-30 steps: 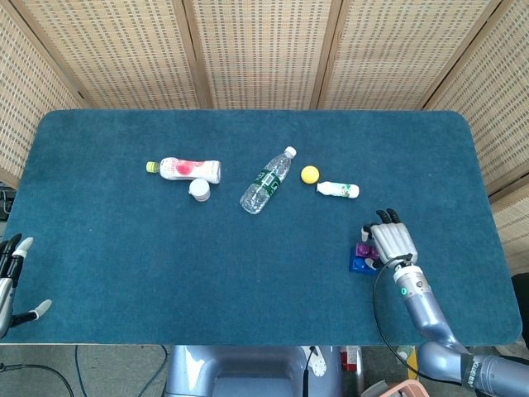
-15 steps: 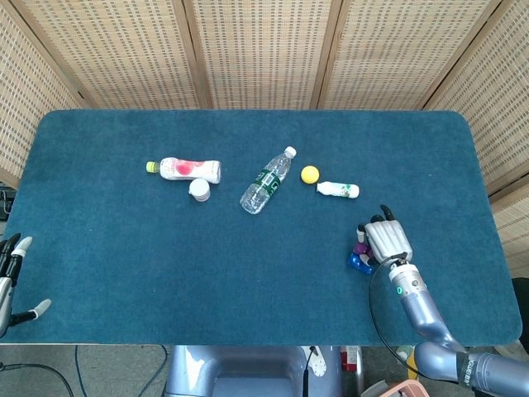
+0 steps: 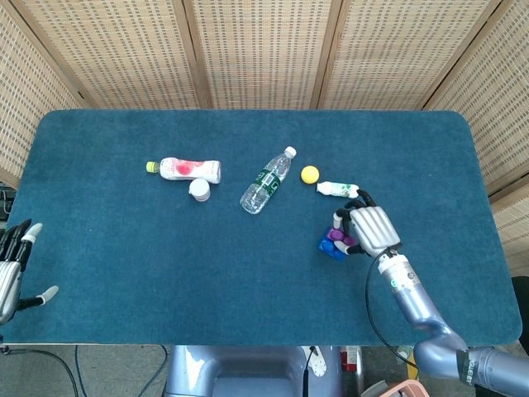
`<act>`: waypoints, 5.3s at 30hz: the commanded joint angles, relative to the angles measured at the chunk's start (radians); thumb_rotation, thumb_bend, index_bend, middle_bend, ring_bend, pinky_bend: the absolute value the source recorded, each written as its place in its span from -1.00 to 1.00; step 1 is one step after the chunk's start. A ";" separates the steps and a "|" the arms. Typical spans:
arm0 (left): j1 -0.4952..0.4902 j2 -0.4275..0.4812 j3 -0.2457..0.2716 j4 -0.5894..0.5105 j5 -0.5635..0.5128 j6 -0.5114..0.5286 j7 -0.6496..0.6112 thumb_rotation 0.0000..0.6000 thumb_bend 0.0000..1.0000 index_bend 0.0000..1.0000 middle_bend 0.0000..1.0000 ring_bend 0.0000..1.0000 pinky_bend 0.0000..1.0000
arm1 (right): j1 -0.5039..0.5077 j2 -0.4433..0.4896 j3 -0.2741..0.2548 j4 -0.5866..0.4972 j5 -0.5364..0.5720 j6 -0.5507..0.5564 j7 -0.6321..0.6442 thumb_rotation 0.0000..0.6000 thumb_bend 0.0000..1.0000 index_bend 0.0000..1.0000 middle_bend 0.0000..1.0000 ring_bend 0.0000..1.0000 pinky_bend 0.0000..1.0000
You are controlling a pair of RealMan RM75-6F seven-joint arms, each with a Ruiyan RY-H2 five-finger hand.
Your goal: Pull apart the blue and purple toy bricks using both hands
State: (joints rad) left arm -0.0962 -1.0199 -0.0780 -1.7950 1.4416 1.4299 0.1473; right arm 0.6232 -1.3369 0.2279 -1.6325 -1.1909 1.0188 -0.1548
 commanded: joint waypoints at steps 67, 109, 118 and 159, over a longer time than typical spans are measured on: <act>-0.932 -0.030 -0.111 0.045 -0.586 -0.948 -0.323 1.00 -1.00 -0.74 -0.75 -1.00 -1.00 | 0.296 -0.357 0.258 0.082 0.272 -0.068 0.251 1.00 -0.37 0.27 0.29 -0.44 -0.88; -0.985 -0.172 -0.090 0.011 -0.772 -0.711 -0.161 1.00 -0.64 0.39 -0.27 -1.00 -1.00 | 0.288 -0.326 0.248 0.030 0.282 -0.067 0.257 1.00 -0.37 0.27 0.30 -0.44 -0.88; -0.973 -0.170 -0.082 0.010 -0.794 -0.656 -0.113 1.00 -0.48 0.50 -0.15 -0.95 -1.00 | 0.280 -0.301 0.258 0.018 0.288 -0.061 0.262 1.00 -0.37 0.27 0.30 -0.44 -0.88; -0.472 0.021 0.036 0.218 -0.289 -0.323 -0.268 1.00 -1.00 -1.00 -1.00 -1.00 -1.00 | 0.064 0.042 -0.093 -0.037 -0.133 0.101 -0.001 1.00 -1.00 -1.00 -0.96 -1.00 -1.00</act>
State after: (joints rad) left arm -0.6291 -1.0337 -0.0302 -1.5363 1.1029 1.0313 -0.0566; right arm 0.7421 -1.3409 0.1684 -1.6370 -1.2493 1.0514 -0.1896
